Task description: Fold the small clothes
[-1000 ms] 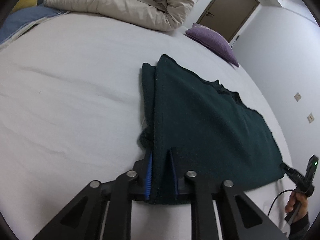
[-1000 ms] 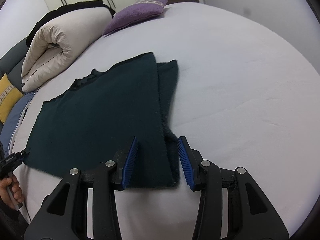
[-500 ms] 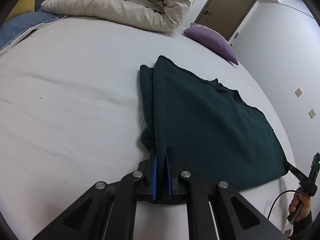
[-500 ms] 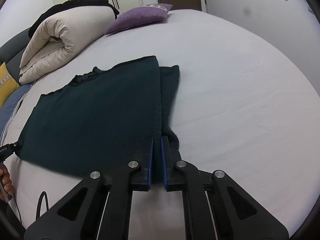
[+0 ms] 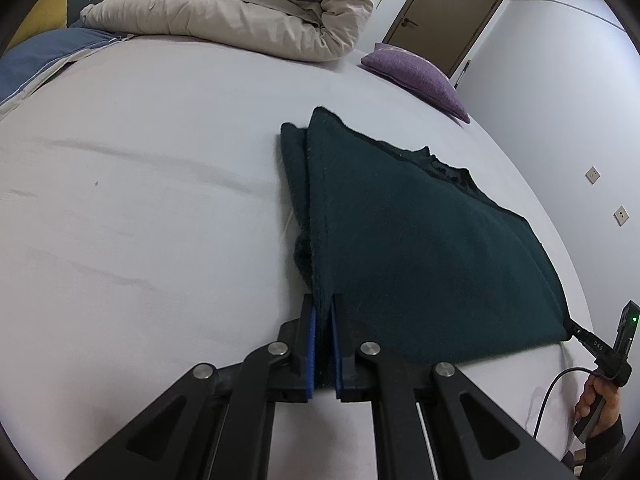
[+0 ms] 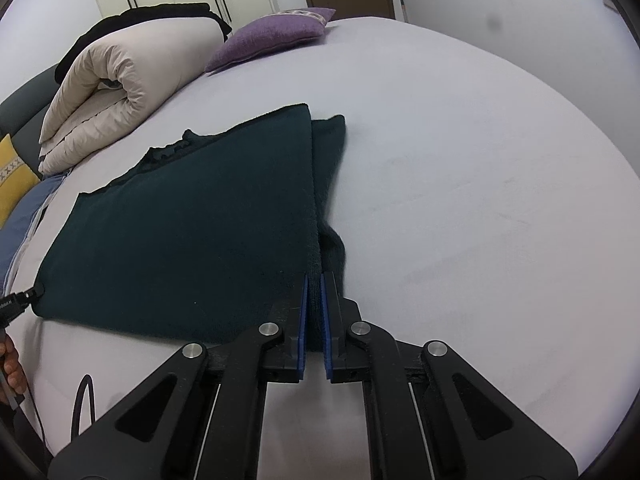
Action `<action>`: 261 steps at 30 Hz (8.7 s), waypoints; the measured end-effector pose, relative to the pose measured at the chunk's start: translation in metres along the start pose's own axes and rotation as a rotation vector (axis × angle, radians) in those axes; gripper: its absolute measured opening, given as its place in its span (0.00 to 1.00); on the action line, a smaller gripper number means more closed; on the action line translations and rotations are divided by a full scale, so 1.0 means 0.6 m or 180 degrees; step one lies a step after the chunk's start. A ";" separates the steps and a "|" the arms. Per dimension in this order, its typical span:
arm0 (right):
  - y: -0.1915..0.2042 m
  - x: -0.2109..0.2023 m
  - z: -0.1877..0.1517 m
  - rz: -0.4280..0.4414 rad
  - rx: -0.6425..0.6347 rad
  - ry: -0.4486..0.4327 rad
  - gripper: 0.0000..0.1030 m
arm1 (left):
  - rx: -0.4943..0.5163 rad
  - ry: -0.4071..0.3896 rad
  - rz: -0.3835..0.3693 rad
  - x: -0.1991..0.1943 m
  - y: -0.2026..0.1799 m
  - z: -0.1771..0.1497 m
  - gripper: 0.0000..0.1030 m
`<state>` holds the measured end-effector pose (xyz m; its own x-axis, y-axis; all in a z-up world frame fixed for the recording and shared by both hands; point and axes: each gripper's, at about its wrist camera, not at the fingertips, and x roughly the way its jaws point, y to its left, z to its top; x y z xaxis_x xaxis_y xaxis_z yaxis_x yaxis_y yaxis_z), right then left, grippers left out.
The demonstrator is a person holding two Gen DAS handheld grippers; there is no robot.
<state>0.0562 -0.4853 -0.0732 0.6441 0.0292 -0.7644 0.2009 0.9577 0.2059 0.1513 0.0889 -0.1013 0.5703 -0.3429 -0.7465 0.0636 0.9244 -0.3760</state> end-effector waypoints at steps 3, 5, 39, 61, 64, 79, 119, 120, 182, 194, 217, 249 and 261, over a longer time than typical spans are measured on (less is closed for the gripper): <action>-0.001 0.000 -0.004 0.0009 -0.0004 -0.0001 0.05 | -0.0027 0.0010 -0.0011 0.002 0.007 -0.007 0.07; -0.001 0.003 -0.006 -0.0002 -0.0021 0.0015 0.05 | -0.0048 0.0012 -0.0021 0.003 0.011 -0.009 0.07; -0.013 0.022 -0.020 0.0114 0.0045 0.0112 0.05 | -0.0069 -0.0001 -0.0017 -0.007 0.033 -0.035 0.10; -0.033 -0.017 -0.036 0.0093 0.0313 0.0092 0.61 | -0.0189 -0.0130 0.0087 -0.063 0.036 -0.014 0.27; -0.038 -0.061 -0.026 -0.0076 0.0400 -0.0164 0.62 | -0.0032 -0.0320 0.0125 -0.085 0.014 0.015 0.33; 0.237 0.211 0.166 0.1893 0.0753 0.0364 0.62 | 0.0578 -0.0349 0.0334 0.162 -0.140 0.196 0.43; 0.148 0.246 0.065 0.2285 0.1067 0.0271 0.27 | 0.0568 -0.0379 0.0384 0.220 -0.102 0.168 0.50; 0.130 0.244 0.066 0.2258 0.1115 0.0232 0.27 | 0.0570 -0.0379 0.0387 0.220 -0.102 0.168 0.50; -0.106 0.181 0.110 0.1614 0.1614 0.0455 0.61 | 0.0558 0.0278 -0.0303 0.189 -0.265 0.050 0.61; -0.069 0.239 0.105 0.1547 0.1709 0.0566 0.16 | 0.0597 0.0285 -0.0320 0.196 -0.263 0.044 0.60; 0.411 0.133 0.175 0.0184 -0.1265 0.0134 0.12 | -0.0957 0.0280 -0.1437 0.138 -0.085 0.115 0.77; 0.424 0.041 0.116 0.1889 -0.1140 0.0270 0.46 | -0.0425 0.0934 -0.1282 0.189 -0.052 0.206 0.14; 0.500 0.156 0.063 0.1714 -0.1102 0.0647 0.47 | -0.0488 0.0939 -0.1265 0.186 0.043 0.226 0.13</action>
<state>0.2049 -0.2061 -0.0599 0.4296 0.5494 -0.7167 -0.3796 0.8300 0.4087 0.3275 0.0969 -0.1198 0.2698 -0.7155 -0.6444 0.0951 0.6858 -0.7216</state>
